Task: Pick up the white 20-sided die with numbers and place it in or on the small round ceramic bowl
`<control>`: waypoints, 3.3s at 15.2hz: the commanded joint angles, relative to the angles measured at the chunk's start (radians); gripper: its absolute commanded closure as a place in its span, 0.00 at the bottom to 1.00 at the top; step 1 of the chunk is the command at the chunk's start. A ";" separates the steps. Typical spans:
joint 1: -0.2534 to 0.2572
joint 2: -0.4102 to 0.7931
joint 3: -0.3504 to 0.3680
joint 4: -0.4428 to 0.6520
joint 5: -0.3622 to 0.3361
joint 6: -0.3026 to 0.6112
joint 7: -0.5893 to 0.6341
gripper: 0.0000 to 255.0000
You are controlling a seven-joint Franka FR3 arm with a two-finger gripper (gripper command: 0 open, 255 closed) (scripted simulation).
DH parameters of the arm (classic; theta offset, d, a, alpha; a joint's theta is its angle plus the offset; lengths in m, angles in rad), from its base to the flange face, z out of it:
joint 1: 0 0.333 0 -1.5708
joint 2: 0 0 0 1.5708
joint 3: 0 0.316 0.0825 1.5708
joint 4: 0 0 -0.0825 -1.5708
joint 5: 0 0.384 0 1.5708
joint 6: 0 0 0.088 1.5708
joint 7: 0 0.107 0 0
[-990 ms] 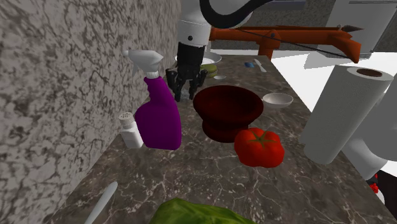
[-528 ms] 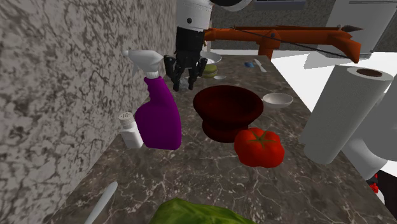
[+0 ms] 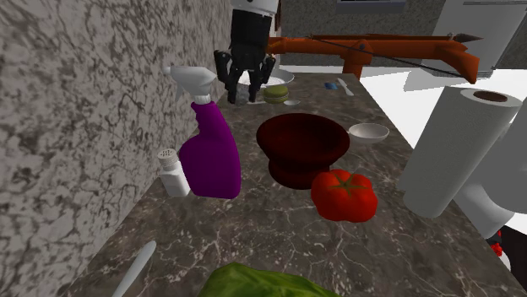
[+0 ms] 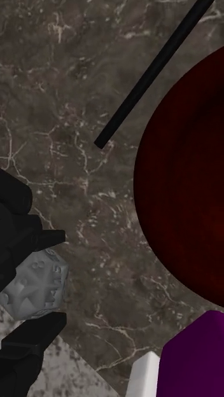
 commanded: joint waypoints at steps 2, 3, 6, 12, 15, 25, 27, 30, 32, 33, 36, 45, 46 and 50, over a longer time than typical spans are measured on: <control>0.000 0.003 0.000 0.043 -0.003 -0.040 0.008 1.00; 0.000 0.005 0.000 0.059 -0.005 -0.054 0.010 1.00; 0.000 0.015 0.001 0.110 -0.010 -0.095 0.018 1.00; 0.000 -0.012 0.000 0.140 0.000 -0.149 0.025 1.00; 0.002 -0.140 -0.011 0.014 0.049 -0.145 0.010 1.00; 0.046 -0.459 -0.043 -0.275 0.149 -0.164 -0.006 1.00; 0.048 -0.466 -0.041 -0.308 0.153 -0.139 -0.011 1.00; 0.051 -0.476 -0.037 -0.355 0.159 -0.101 -0.019 1.00; 0.053 -0.482 -0.034 -0.386 0.163 -0.076 -0.024 1.00; 0.054 -0.484 -0.032 -0.401 0.165 -0.064 -0.026 1.00; 0.057 -0.490 -0.027 -0.446 0.172 -0.026 -0.033 1.00; 0.058 -0.492 -0.025 -0.465 0.175 -0.008 -0.037 1.00; 0.058 -0.492 -0.025 -0.465 0.175 -0.008 -0.037 0.00; 0.058 -0.492 -0.025 -0.465 0.175 -0.008 -0.037 0.00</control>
